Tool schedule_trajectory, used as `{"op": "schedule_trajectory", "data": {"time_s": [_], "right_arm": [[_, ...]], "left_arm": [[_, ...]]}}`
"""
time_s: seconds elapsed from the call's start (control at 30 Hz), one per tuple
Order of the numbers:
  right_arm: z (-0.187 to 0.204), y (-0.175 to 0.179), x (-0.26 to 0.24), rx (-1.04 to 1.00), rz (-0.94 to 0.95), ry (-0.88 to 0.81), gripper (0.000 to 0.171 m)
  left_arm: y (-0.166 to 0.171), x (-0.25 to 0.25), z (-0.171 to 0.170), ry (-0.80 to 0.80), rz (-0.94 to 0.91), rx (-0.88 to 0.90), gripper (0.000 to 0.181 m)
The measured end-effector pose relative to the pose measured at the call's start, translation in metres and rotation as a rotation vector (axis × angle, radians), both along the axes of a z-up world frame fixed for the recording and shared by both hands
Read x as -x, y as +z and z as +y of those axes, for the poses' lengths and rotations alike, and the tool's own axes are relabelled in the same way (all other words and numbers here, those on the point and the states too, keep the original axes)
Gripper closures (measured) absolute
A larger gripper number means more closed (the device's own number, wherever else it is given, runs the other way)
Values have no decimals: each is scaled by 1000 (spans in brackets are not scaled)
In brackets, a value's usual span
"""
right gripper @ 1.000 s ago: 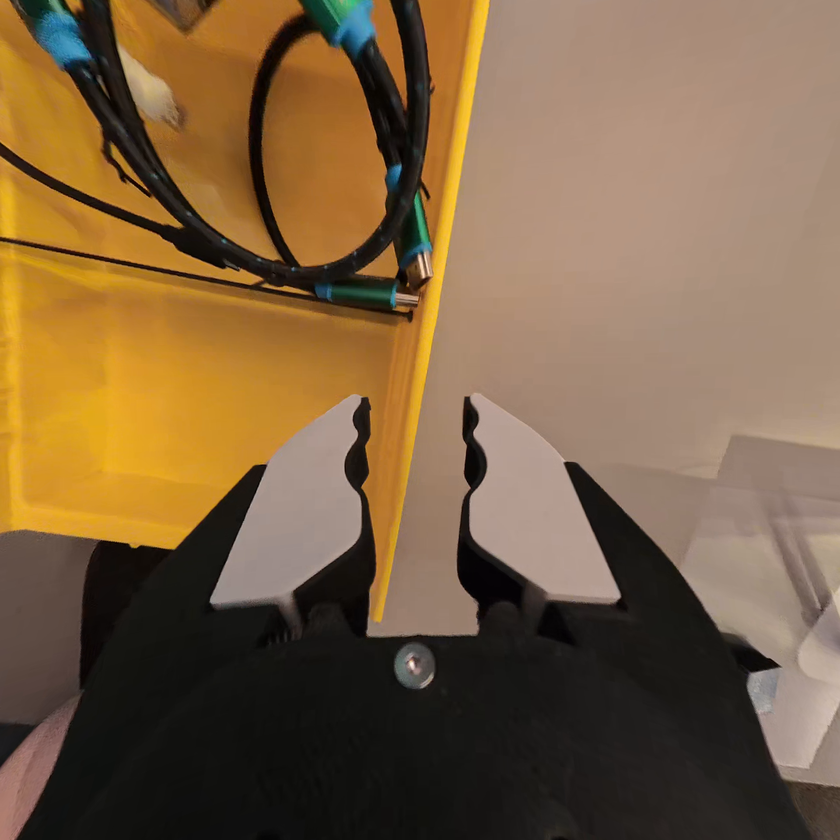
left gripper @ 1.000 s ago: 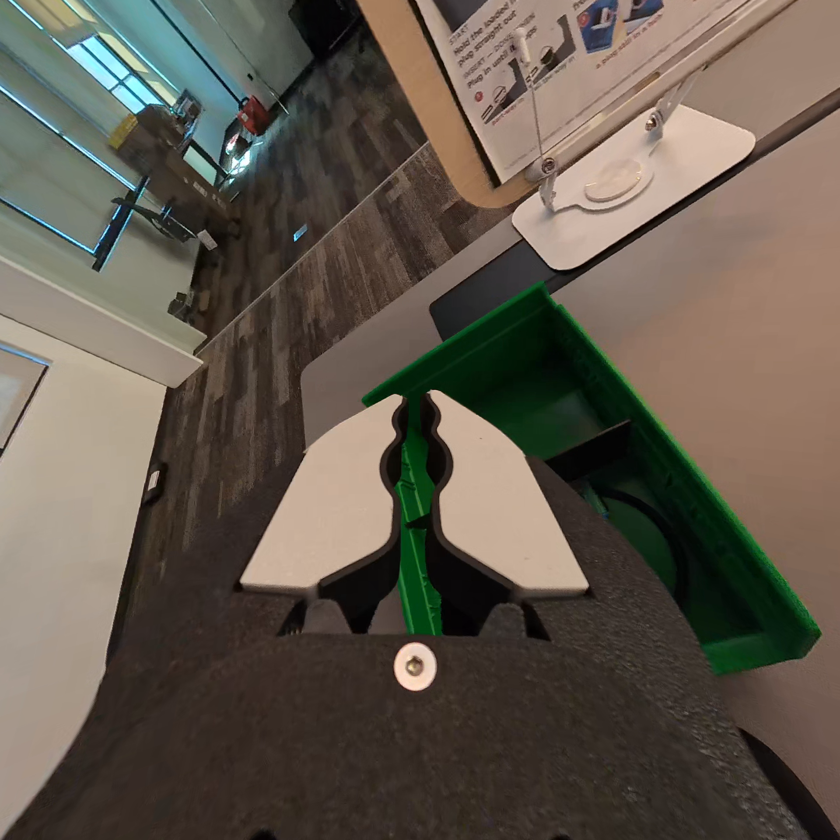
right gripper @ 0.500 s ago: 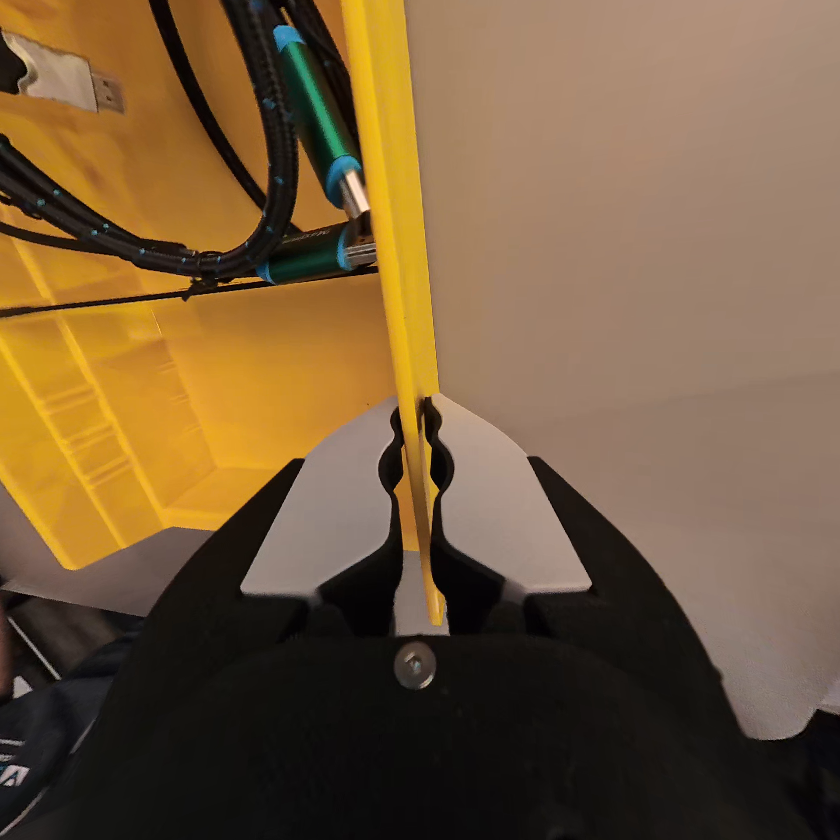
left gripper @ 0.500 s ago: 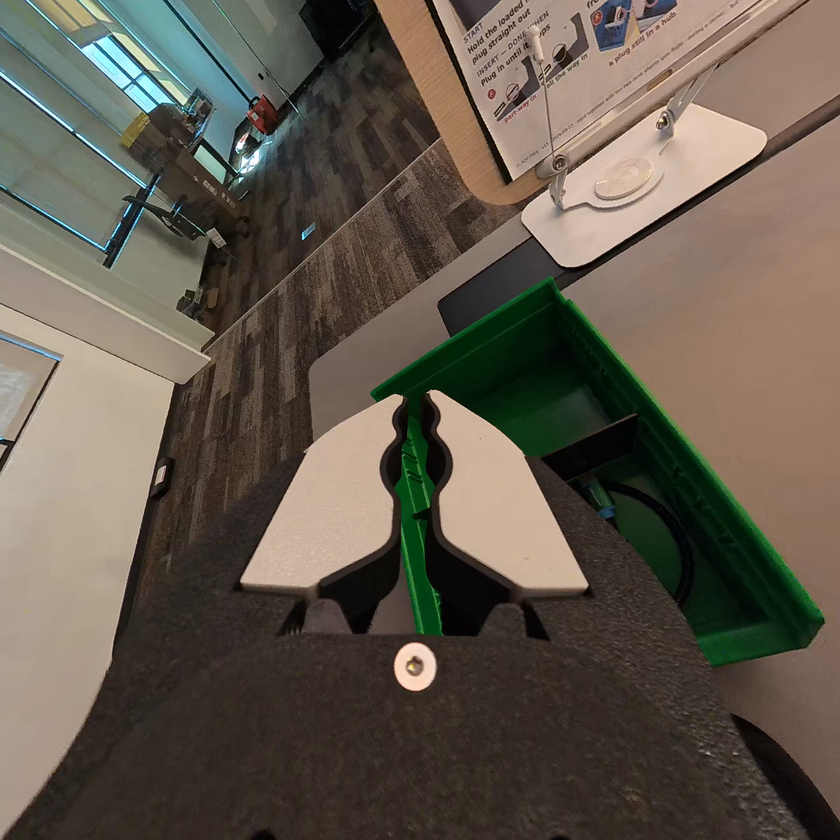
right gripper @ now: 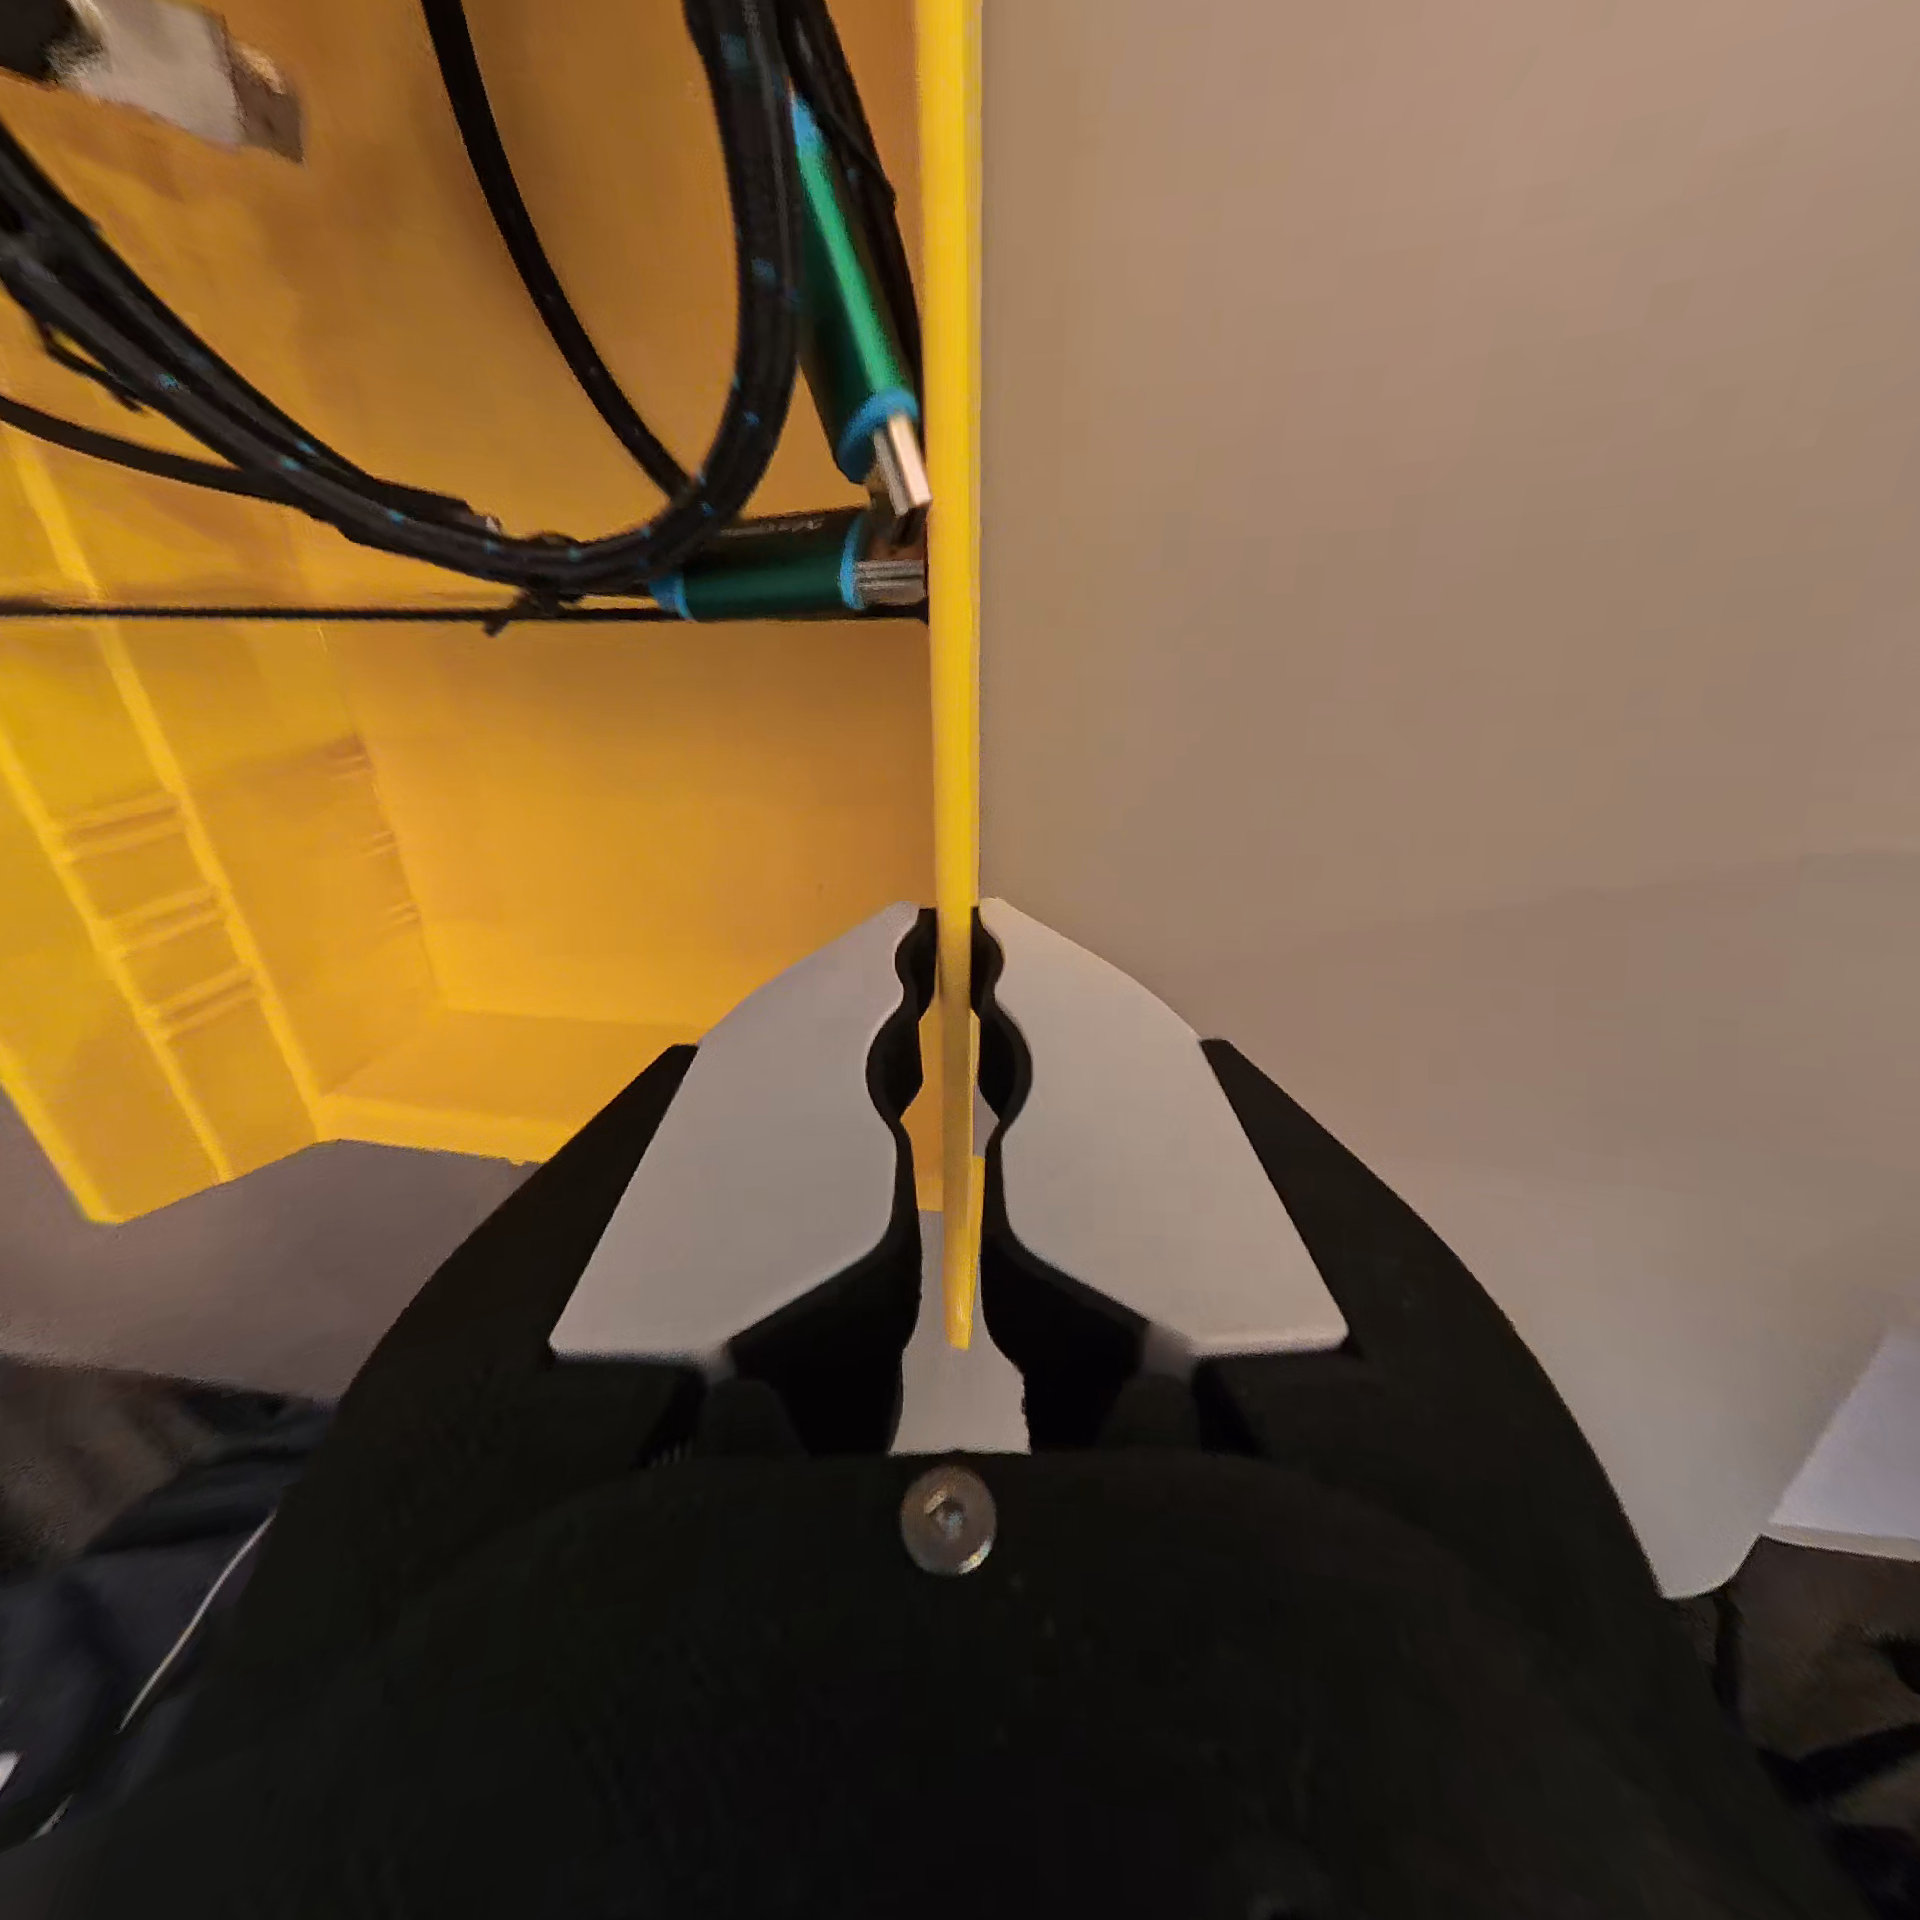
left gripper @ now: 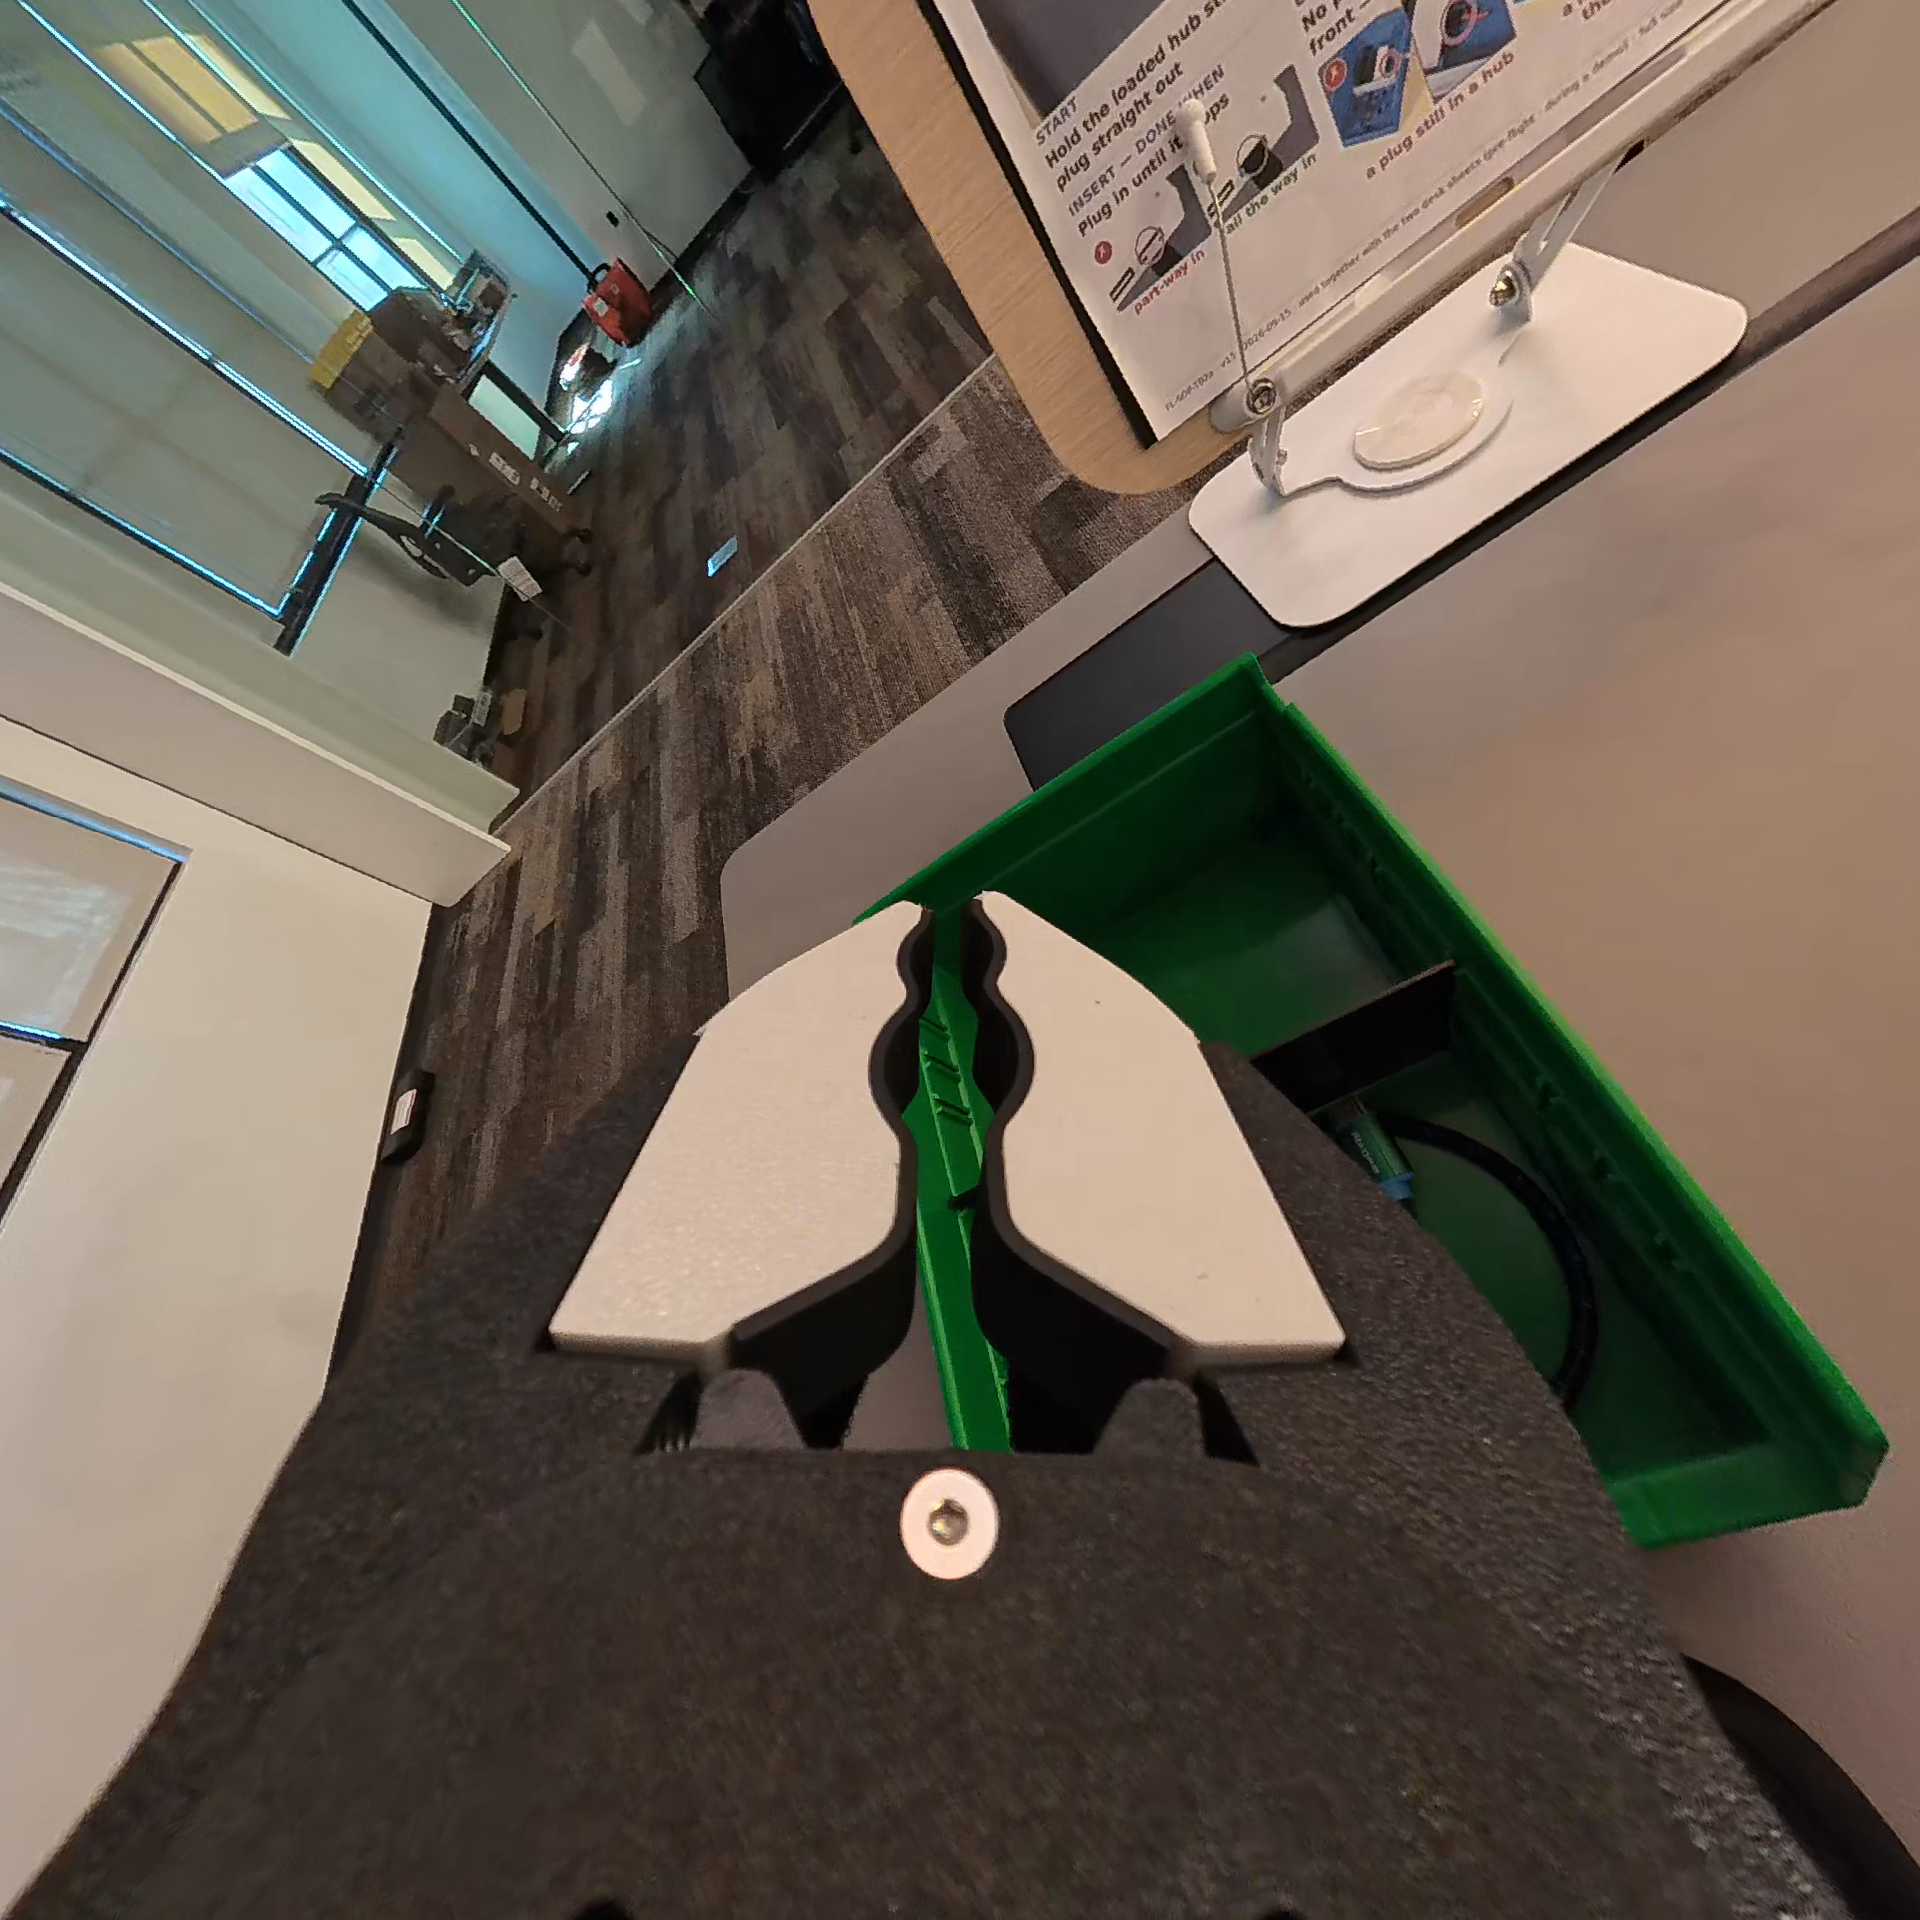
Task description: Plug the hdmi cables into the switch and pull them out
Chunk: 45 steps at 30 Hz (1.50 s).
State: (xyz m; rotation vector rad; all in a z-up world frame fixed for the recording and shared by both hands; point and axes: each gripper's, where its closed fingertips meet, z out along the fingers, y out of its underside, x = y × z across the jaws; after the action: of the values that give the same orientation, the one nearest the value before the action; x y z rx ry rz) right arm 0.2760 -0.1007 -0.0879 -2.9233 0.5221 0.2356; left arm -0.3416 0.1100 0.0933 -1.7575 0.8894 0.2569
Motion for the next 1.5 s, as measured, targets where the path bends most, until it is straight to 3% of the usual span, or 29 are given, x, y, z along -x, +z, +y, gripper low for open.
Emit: {"op": "schedule_trajectory", "data": {"time_s": [0.13,0.23,0.3,0.4,0.53,0.7,0.8,0.87,0.93,1.13,1.33,1.5], "right_arm": [[28,56,-3,-277,-150,4,163],[73,87,50,-563,-67,322,163],[97,81,80,-643,-15,515,163],[125,48,81,-570,-74,567,166],[133,22,91,-476,-39,604,170],[137,44,80,-575,-244,658,169],[154,78,86,-782,-326,666,166],[171,99,93,-931,-374,631,152],[184,97,94,-969,-413,620,130],[200,50,86,-759,-434,659,123],[179,80,104,-927,-350,789,147],[157,82,113,-919,-303,897,153]], "left_arm": [[1,-2,-1,-8,-2,-5,177],[0,-5,-1,-14,6,-5,177],[0,-6,-1,-17,12,-2,177],[-1,-8,-1,-23,15,-1,177],[0,-9,-1,-27,10,-4,177],[1,-10,-2,-33,9,-7,177],[1,-12,-2,-38,10,-7,177],[1,-13,-2,-43,13,-8,177],[1,-15,-3,-48,13,-11,177],[-2,-23,-3,-60,43,-11,177],[-6,-28,0,-61,66,-6,177],[-6,-31,-1,-64,74,-11,178]]}}
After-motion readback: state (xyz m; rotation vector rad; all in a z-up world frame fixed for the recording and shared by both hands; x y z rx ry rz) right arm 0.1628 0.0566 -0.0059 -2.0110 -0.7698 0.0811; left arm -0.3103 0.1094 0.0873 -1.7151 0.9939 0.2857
